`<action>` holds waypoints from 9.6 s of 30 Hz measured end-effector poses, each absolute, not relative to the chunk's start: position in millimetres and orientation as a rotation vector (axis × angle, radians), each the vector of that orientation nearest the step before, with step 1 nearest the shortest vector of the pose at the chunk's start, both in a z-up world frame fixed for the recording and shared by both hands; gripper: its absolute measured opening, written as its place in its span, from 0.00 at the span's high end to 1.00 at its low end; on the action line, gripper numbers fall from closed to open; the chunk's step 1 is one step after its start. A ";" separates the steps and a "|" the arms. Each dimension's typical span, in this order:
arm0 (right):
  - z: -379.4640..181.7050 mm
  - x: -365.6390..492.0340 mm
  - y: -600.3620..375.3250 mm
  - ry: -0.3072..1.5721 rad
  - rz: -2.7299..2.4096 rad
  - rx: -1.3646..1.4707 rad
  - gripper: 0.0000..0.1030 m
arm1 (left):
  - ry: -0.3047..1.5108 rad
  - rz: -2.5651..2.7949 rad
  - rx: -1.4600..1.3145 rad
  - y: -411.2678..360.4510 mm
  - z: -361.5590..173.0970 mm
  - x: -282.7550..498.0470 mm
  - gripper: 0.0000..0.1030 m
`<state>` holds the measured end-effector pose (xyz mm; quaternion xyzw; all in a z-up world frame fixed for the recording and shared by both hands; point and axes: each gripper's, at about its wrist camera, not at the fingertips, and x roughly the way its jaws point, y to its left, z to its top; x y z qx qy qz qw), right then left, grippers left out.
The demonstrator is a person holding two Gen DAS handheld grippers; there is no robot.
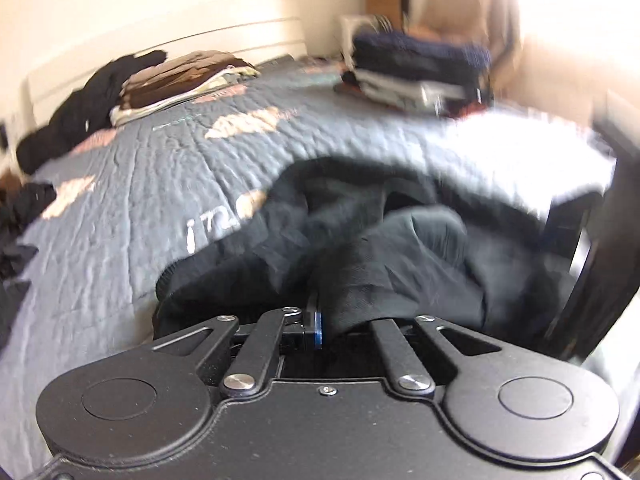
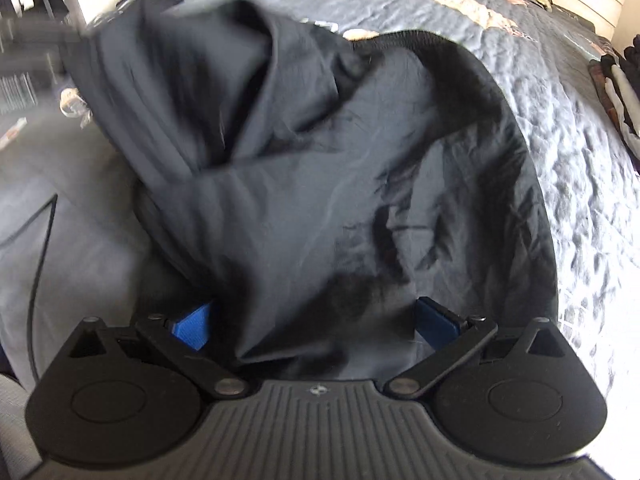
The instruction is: Fold clothes
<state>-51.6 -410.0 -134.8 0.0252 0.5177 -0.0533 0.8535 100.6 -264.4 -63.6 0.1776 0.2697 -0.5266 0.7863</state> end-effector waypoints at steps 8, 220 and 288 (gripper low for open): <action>-139.3 -53.3 -401.3 1.100 -0.121 -0.020 0.00 | 0.813 -1.192 0.303 -274.2 -21.8 130.8 0.99; -50.7 -48.4 -362.9 0.856 0.207 0.201 0.00 | 0.582 -1.125 0.449 -89.0 -55.9 67.4 0.99; -160.4 -0.3 -433.6 0.711 -0.493 0.202 0.00 | 0.719 -0.503 0.266 -133.8 -132.9 204.2 0.00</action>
